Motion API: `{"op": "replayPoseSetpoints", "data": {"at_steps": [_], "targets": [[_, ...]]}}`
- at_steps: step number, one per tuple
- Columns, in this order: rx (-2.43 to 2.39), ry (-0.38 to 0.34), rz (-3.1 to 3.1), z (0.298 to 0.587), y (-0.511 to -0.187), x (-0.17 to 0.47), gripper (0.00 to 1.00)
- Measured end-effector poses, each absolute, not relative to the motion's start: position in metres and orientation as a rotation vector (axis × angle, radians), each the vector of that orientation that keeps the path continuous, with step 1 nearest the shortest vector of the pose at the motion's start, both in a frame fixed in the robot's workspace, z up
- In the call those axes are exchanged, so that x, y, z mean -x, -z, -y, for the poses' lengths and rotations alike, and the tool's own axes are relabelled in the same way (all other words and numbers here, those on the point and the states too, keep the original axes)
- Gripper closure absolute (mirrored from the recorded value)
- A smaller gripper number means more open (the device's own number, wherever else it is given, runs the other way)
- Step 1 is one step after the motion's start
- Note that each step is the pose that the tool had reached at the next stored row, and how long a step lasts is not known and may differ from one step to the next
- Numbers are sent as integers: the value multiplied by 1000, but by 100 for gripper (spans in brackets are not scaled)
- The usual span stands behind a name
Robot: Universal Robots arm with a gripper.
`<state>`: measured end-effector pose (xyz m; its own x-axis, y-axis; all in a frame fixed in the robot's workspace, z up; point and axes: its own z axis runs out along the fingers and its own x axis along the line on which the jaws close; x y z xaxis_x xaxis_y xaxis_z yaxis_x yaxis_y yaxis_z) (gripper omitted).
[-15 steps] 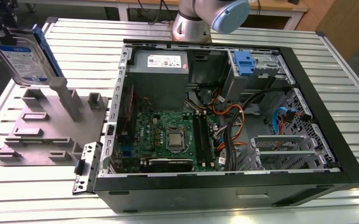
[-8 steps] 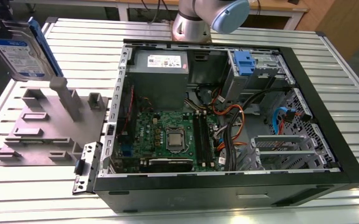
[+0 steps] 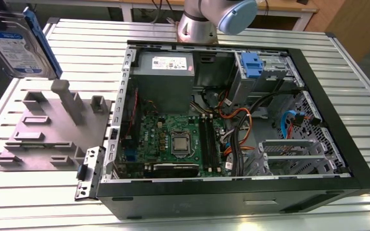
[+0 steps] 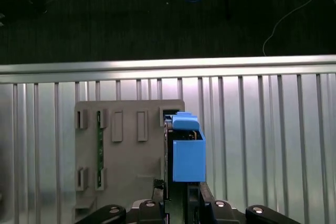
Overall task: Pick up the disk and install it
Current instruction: 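Pick up the disk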
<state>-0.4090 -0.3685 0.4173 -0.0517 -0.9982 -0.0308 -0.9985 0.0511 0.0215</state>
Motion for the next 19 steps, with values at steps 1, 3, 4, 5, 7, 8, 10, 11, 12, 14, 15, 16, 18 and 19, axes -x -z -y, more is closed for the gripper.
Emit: {"op": "replayPoseSetpoints", "data": {"at_steps": [1,3,4,5,7,8,10,11,12,14,15,16,18,19], "targets": [[2158,-58,-2272,369,-419,409,65],[2158,-58,-2272,369,-424,409,65],[2158,-58,-2272,368,-426,409,65],[2158,-58,-2272,368,-429,409,65],[2158,-58,-2272,368,-434,409,65],[2158,-58,-2272,368,-436,409,65],[2158,-58,-2272,368,-441,409,65],[2158,-58,-2272,368,-444,409,65],[2158,-58,-2272,369,-446,409,65],[2158,-58,-2272,369,-451,409,65],[2158,-58,-2272,369,-454,409,65],[2158,-58,-2272,368,-456,409,65],[2158,-58,-2272,369,-461,409,65],[2158,-58,-2272,369,-464,409,65]]}}
